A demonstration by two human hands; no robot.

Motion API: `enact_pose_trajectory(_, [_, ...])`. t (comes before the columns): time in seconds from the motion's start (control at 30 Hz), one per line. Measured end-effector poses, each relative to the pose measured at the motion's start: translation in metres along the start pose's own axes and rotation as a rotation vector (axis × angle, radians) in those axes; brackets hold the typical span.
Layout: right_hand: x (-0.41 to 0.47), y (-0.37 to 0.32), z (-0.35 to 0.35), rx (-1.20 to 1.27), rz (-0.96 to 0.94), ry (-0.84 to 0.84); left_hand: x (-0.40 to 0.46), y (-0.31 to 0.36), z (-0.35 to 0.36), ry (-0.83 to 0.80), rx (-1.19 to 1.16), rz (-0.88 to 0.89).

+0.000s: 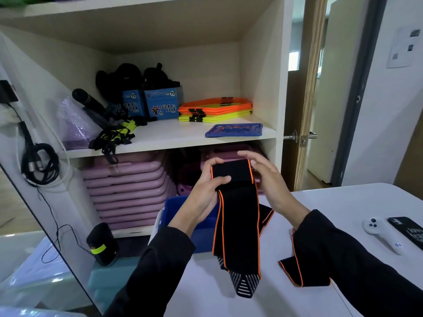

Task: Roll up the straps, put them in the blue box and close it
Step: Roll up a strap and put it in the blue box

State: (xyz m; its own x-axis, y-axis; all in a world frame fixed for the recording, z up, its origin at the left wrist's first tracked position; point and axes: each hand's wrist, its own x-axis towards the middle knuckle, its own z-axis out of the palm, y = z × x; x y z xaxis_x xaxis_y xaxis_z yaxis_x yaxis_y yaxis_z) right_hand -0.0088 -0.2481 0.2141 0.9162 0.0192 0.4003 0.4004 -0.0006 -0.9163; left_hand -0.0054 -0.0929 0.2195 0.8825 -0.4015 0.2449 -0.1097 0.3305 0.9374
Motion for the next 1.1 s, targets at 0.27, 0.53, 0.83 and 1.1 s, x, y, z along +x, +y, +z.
enact_pose_trajectory(0.27, [-0.009, 0.010, 0.030, 0.091, 0.168, 0.085, 0.000, -0.007, 0.009, 0.127, 0.322, 0.104])
enact_pose_trajectory(0.53, [-0.003, 0.005, 0.021, 0.051, 0.237, -0.046, 0.005, 0.001, -0.003, 0.173, 0.265, 0.147])
enact_pose_trajectory(0.83, [0.008, -0.002, 0.014, 0.249, 0.267, -0.008, 0.008, -0.014, -0.009, 0.185, 0.376, 0.093])
enact_pose_trajectory(1.1, [0.016, -0.005, 0.005, 0.177, 0.199, 0.101, 0.006, -0.027, -0.016, 0.170, 0.504, -0.011])
